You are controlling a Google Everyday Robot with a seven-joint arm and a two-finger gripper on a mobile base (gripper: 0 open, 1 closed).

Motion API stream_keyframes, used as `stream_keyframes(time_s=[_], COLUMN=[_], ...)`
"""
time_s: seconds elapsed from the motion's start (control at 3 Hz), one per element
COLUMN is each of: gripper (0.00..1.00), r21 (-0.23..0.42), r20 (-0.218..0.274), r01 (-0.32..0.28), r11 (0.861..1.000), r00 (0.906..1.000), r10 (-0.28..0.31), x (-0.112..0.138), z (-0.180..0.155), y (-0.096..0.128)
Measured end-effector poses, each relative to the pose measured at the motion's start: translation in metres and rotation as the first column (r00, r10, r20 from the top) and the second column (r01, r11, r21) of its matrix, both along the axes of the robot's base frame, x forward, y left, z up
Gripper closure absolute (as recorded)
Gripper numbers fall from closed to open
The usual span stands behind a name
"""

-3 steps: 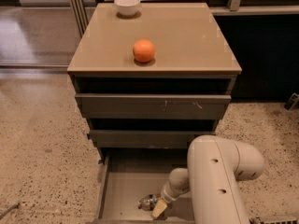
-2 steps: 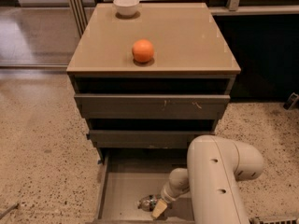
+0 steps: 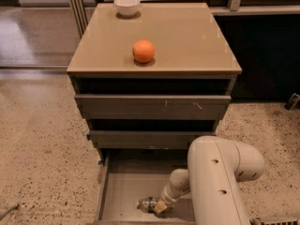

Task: Pick water bottle from bottom drawer and place on counter

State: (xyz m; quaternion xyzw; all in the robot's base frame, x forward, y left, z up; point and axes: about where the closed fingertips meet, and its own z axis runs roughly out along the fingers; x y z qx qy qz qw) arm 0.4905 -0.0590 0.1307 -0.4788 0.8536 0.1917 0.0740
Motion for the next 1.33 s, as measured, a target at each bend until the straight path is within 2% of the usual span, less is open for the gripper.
stream_keyframes(time_s=[0.67, 1.0, 1.33], gripper=[0.88, 1.0, 1.0], r21=[0.0, 0.0, 0.011], r20=[0.0, 0.0, 0.005], r01=[0.0, 0.0, -0.032], r11=[1.0, 1.0, 0.999], r00=[1.0, 1.0, 0.9995], r10=[0.0, 0.0, 0.032], x=[0.0, 0.0, -0.0014], z=[0.0, 0.0, 0.0096], y=[0.0, 0.0, 0.007])
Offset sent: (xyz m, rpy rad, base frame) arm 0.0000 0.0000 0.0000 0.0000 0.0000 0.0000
